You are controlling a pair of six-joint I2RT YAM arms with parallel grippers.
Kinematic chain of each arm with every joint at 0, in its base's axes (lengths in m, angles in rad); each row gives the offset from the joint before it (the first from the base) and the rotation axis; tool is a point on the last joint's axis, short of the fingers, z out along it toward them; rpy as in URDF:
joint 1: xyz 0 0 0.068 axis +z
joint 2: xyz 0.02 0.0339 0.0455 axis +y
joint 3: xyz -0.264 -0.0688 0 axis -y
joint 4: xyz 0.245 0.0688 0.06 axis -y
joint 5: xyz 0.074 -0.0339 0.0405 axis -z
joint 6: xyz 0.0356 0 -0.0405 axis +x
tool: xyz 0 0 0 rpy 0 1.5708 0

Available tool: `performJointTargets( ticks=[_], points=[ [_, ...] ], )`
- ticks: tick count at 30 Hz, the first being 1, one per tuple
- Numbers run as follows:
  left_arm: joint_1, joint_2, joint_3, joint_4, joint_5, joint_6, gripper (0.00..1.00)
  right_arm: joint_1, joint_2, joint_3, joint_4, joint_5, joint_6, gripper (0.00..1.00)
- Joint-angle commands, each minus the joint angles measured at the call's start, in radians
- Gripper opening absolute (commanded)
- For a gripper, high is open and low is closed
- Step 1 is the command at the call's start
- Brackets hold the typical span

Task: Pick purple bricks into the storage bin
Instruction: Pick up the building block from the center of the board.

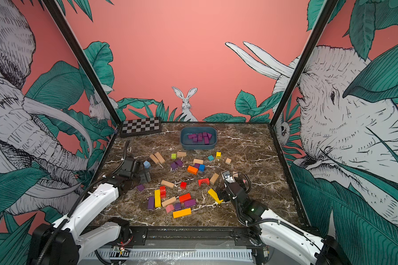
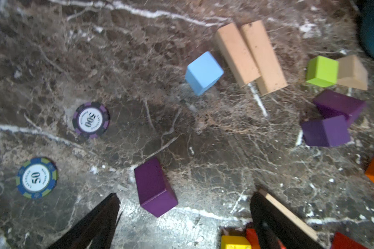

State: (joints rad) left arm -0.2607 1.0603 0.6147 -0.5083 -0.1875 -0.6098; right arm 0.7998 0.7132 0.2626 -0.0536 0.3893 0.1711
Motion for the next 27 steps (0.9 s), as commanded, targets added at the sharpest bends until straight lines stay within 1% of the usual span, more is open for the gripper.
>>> performJointTargets(
  ticks=[1, 10, 17, 21, 24, 27],
  points=[
    [0.056, 0.014, -0.049, -0.033, 0.117, -0.076, 0.92, 0.006, -0.001, 0.007, 0.051, -0.022, -0.011, 0.98],
    [0.058, 0.103, -0.057, -0.021, 0.108, -0.061, 0.82, 0.006, -0.005, 0.003, 0.051, -0.046, -0.017, 0.98],
    [0.060, 0.133, -0.055, -0.009, 0.080, -0.054, 0.80, 0.006, -0.035, -0.007, 0.049, -0.053, -0.017, 0.98],
    [0.076, 0.189, -0.040, 0.010, 0.071, -0.038, 0.79, 0.006, -0.043, -0.009, 0.048, -0.057, -0.019, 0.98],
    [0.084, 0.242, -0.033, 0.035, 0.090, -0.028, 0.74, 0.006, -0.046, -0.011, 0.047, -0.059, -0.019, 0.98],
    [0.088, 0.275, -0.027, 0.052, 0.100, -0.024, 0.65, 0.006, -0.047, -0.013, 0.047, -0.059, -0.019, 0.98]
  ],
)
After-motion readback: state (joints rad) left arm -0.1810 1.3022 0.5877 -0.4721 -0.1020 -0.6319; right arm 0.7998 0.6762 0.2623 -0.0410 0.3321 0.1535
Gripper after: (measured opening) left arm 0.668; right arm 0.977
